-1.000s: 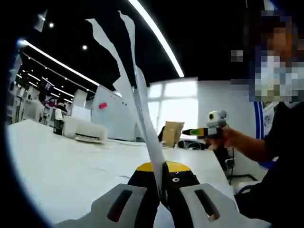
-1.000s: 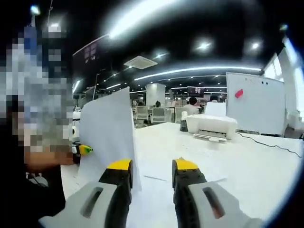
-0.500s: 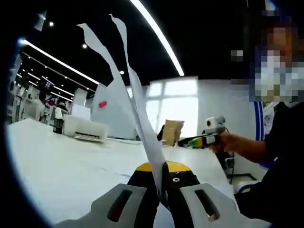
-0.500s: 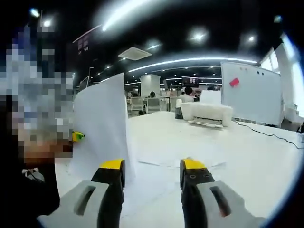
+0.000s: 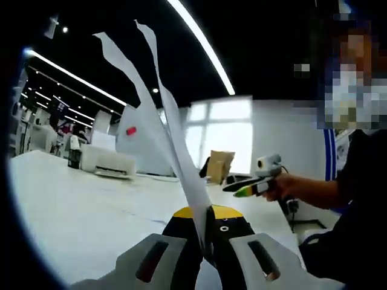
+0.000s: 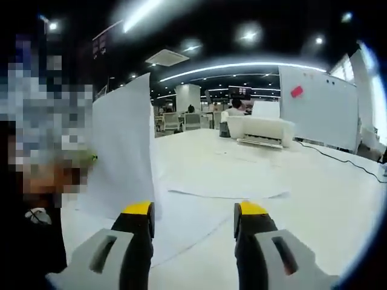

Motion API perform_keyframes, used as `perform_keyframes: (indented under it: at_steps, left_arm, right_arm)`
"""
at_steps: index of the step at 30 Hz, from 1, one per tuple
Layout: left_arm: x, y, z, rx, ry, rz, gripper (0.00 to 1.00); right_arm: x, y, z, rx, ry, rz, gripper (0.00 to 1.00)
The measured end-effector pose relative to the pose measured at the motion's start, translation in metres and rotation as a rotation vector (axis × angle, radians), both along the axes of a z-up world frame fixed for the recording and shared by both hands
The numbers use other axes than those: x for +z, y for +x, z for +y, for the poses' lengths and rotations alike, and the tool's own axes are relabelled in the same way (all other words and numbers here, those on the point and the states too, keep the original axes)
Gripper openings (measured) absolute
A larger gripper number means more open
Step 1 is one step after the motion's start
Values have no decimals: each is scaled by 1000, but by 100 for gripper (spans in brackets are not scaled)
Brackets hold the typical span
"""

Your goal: Organize the stack of printing papers by aligning and flattening the scattered papers on the table

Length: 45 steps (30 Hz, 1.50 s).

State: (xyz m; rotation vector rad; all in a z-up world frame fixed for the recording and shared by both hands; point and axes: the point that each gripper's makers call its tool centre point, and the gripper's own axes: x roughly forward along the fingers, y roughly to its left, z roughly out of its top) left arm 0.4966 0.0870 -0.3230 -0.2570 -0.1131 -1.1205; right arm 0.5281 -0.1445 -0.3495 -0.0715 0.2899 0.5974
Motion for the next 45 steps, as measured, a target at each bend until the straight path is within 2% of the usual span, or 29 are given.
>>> perform_keyframes:
  at_steps: [7,15,28,32,37,38,45]
  left_arm:
    - [-1,0,-1,0,3,1,7]
    - [-1,0,-1,0,5,-1,7]
    - [-1,1,-1,2,6,1,7]
    - [-1,1,-1,2,6,2,7]
    - [-1,1,-1,1,5,2,7]
    - [-1,0,-1,1,5,2,7]
    - [-1,0,-1,-1,4,3,7]
  right_arm:
    - [-17,12,-3,-16,-13,25,52]
    - [-37,23,-3,-34,17,55,58]
    - [-45,36,11,-28,26,45,66]
    - [-49,41,16,-14,-6,30,69]
    - [-52,42,17,-11,-17,21,70]
    - [-58,44,18,-12,-4,26,70]
    - [-58,47,19,-10,-12,23,69]
